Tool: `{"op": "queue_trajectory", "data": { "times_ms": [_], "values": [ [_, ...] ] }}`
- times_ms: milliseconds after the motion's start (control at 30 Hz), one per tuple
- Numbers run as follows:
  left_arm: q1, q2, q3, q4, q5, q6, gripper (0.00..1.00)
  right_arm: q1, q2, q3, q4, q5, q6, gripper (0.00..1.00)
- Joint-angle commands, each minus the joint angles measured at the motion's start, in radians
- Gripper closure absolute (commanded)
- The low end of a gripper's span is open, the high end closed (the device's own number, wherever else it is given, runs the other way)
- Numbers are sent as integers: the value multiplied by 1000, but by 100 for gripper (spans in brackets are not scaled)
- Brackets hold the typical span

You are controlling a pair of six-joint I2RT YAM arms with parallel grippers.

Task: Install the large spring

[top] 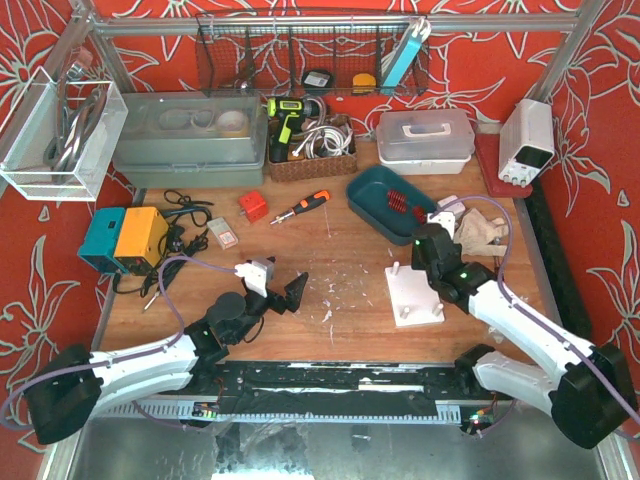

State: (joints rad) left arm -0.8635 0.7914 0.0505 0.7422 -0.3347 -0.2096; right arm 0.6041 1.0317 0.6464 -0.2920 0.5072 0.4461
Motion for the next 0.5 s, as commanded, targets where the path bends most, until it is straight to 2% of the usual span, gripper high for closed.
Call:
{"op": "queue_trajectory", "data": {
  "times_ms": [0,233,467],
  "values": [
    [1,-9,18,16,-2,-2,0,-35,-67,-25,6,-80,78,100],
    [0,-11,23,8,7,-8,0,-73,-67,-77,61,-129,95,100],
    [0,-17,22,5,6,-5,0,-78,-34,-91,110,-85,64,100]
  ]
}}
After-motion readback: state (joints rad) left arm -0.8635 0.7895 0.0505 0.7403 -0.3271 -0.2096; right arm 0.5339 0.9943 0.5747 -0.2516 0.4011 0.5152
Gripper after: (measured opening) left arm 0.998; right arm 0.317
